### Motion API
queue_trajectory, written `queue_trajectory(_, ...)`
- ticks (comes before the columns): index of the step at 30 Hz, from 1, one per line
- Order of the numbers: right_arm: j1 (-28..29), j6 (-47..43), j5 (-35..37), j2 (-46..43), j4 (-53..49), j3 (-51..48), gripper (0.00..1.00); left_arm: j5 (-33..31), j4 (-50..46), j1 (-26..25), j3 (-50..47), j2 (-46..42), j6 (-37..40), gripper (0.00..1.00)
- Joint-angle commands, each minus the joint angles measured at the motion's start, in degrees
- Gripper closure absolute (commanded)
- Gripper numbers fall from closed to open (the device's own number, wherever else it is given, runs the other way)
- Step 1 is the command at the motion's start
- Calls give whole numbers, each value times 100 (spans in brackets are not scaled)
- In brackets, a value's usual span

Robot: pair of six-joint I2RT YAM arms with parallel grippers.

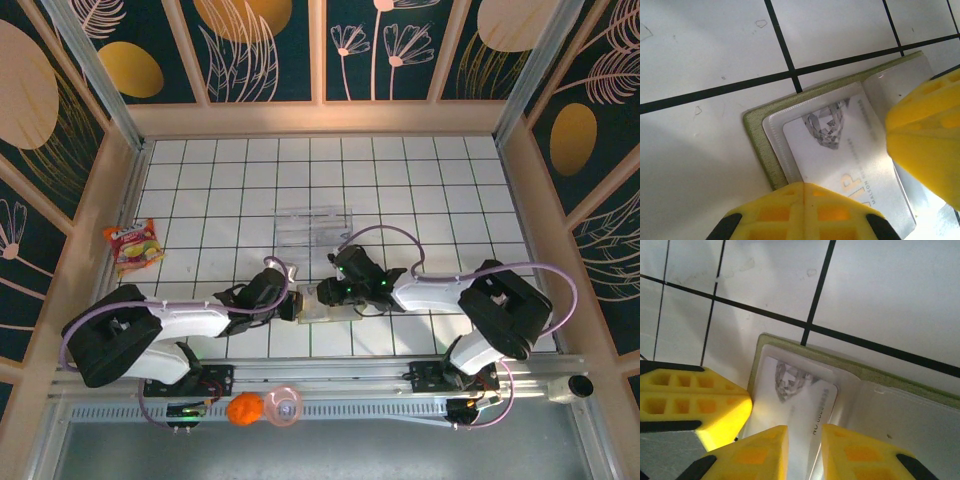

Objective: Take the credit cards out of the card holder

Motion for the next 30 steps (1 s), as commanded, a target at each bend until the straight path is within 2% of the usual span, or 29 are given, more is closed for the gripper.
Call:
queue_trajectory(1,60,-78,-146,172,120,0,74,-11,-43,-49,7,148,68,94)
queue_trajectory(9,149,-43,-29,182,83,35,69,14,-6,-75,45,233,70,95)
queue_trajectory(16,132,-48,521,-395,-238,-4,66,-4,-1,-69,-3,180,52,96)
queue_trajectory(30,127,-25,194,-59,60,96,66,-29,-46,-73,17,138,70,98)
